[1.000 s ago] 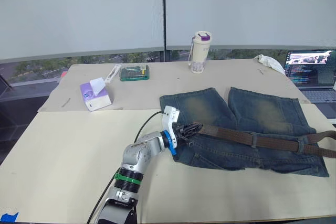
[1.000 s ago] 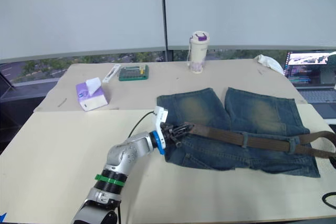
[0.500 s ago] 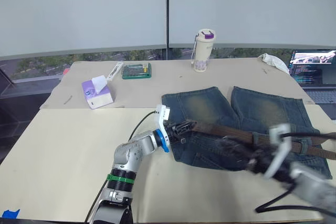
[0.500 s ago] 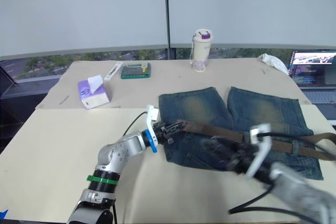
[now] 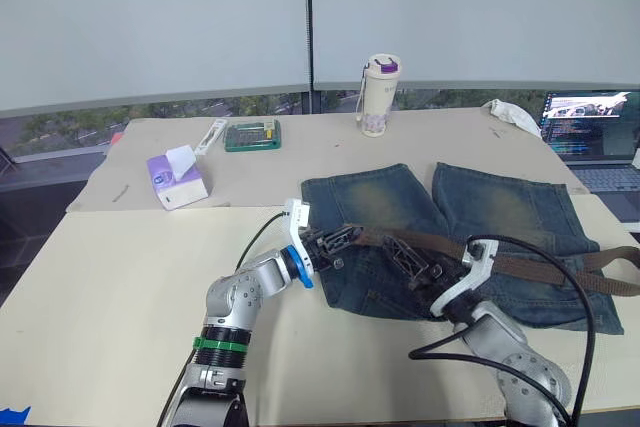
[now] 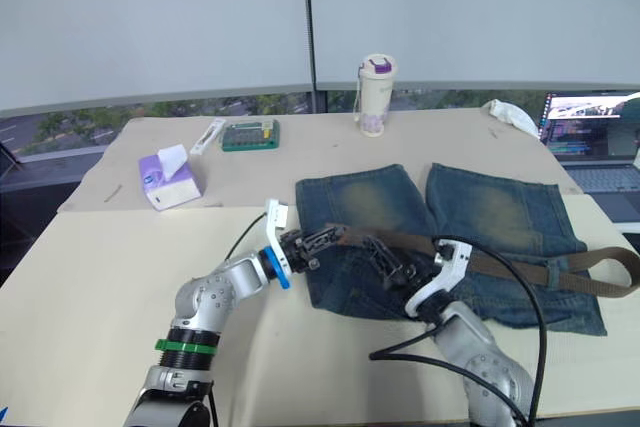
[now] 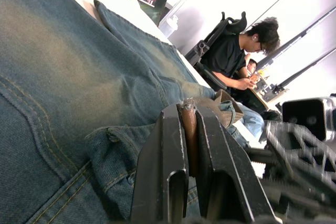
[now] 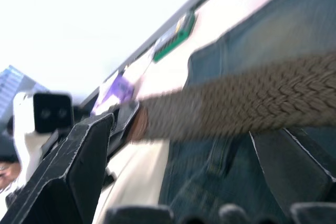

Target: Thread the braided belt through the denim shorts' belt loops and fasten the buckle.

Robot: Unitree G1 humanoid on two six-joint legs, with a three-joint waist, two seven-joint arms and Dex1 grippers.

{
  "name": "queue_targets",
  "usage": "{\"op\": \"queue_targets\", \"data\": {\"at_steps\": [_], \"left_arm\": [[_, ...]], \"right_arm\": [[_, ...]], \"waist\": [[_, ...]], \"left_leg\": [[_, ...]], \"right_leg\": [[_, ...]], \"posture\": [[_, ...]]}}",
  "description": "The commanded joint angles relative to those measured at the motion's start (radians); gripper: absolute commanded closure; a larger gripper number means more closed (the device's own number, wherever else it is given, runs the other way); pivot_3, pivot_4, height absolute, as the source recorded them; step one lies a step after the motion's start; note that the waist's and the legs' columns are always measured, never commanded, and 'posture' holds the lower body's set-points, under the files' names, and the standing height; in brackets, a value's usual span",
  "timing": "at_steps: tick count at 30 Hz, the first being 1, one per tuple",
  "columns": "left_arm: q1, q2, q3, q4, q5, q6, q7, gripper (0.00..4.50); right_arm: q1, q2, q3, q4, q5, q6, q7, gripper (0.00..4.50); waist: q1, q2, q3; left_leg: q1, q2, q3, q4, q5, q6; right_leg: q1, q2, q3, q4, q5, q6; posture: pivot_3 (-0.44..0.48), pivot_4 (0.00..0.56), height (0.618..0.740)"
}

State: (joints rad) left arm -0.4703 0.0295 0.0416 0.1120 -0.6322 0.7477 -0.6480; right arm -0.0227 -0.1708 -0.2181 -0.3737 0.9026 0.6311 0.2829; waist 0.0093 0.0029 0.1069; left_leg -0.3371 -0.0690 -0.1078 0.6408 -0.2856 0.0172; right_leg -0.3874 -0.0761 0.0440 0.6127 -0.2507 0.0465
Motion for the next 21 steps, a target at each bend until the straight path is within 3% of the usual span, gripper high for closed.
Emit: {"op": "queue_targets", "data": {"at_steps": [1,4,14,21], "left_arm": [[-0.002,0.002,-0.012,-0.038,-0.014,0.0,-0.009,4.5],[-0.001,0.001,-0.014,-0.04,-0.015,-0.001,-0.005,4.5],[0.01,-0.001,-0.011,-0.046,-0.018,-0.003,0.008,4.5],[0.014,0.005,-0.025,-0.042,0.01,-0.035,0.014,4.5]], "right_arm": [[-0.017,0.005,0.007,-0.011,-0.016,-0.042,0.019,0.01],[-0.017,-0.005,0.021,-0.008,-0.033,-0.049,0.035,0.86],[-0.016,-0.014,0.035,-0.005,-0.019,-0.017,0.061,4.3],[-0.011,-0.036,0.036,-0.007,-0.012,0.007,0.054,4.45]], "waist": [[0.0,0.0,0.0],[-0.001,0.0,0.0],[-0.001,0.0,0.0],[-0.001,0.0,0.0]], "left_leg": [[0.0,0.0,0.0,0.0,0.0,0.0],[0.0,0.0,0.0,0.0,0.0,0.0],[0.0,0.0,0.0,0.0,0.0,0.0],[0.0,0.0,0.0,0.0,0.0,0.0]], "right_leg": [[0.0,0.0,0.0,0.0,0.0,0.0],[0.0,0.0,0.0,0.0,0.0,0.0],[0.0,0.0,0.0,0.0,0.0,0.0],[0.0,0.0,0.0,0.0,0.0,0.0]], "posture": [[0.0,0.15,0.74],[0.0,0.15,0.74],[0.0,0.15,0.74],[0.0,0.15,0.74]]}}
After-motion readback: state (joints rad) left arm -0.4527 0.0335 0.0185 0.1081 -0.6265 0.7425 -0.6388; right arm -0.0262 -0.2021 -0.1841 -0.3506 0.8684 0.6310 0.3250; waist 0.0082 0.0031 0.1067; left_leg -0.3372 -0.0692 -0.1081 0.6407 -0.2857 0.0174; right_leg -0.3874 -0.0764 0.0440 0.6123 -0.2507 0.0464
